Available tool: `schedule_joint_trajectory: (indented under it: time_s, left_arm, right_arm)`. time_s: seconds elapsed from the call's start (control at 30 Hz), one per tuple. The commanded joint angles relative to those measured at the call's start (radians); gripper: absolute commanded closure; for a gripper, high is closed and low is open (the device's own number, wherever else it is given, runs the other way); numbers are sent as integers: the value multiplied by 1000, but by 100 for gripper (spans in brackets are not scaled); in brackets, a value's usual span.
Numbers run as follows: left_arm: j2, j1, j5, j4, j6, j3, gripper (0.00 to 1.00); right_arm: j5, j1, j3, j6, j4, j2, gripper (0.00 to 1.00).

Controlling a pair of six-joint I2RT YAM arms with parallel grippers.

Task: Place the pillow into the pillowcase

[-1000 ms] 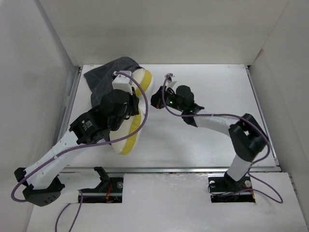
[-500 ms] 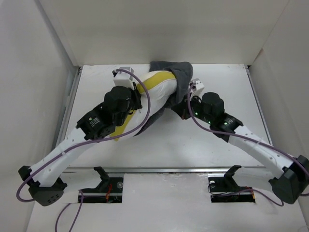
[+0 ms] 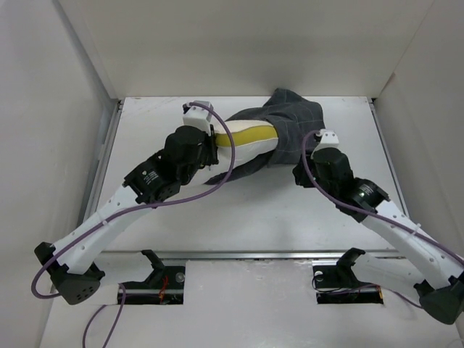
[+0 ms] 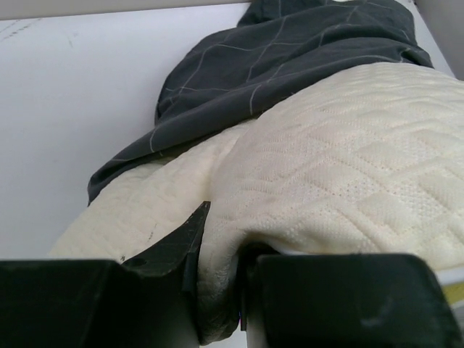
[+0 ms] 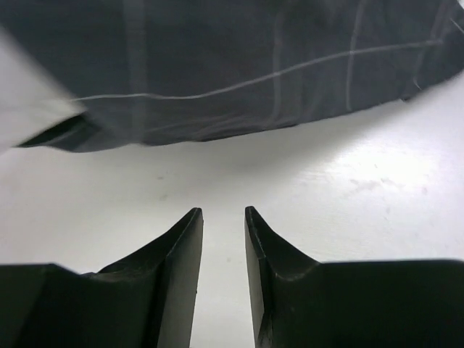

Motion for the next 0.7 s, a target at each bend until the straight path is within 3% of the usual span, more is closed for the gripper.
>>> schedule_joint_trajectory:
  time_s: [0.0, 0.07, 0.17, 0.3, 0.4, 0.6, 0.67]
  left_arm:
    - [-16, 15, 54, 152, -4, 37, 100]
    - [-2, 15, 78, 162, -4, 46, 100]
    - [20, -14, 88, 162, -4, 66, 100]
    - [20, -24, 88, 162, 6, 66, 100]
    - [10, -24, 97, 171, 6, 66, 100]
    - [-9, -24, 97, 171, 6, 66, 100]
    - [-19, -24, 97, 171, 6, 66, 100]
  right_arm:
    - [-154, 0, 65, -95, 80, -75, 64]
    - [-312, 9, 55, -149, 130, -89, 63]
    - [-318, 20, 35, -140, 208, -89, 56]
    - [-92, 20, 75, -88, 230, -25, 37]
    - [24, 20, 122, -60, 257, 44, 31]
    - [245, 20, 217, -39, 306, 235, 31]
    - [256, 20, 230, -51, 340, 279, 39]
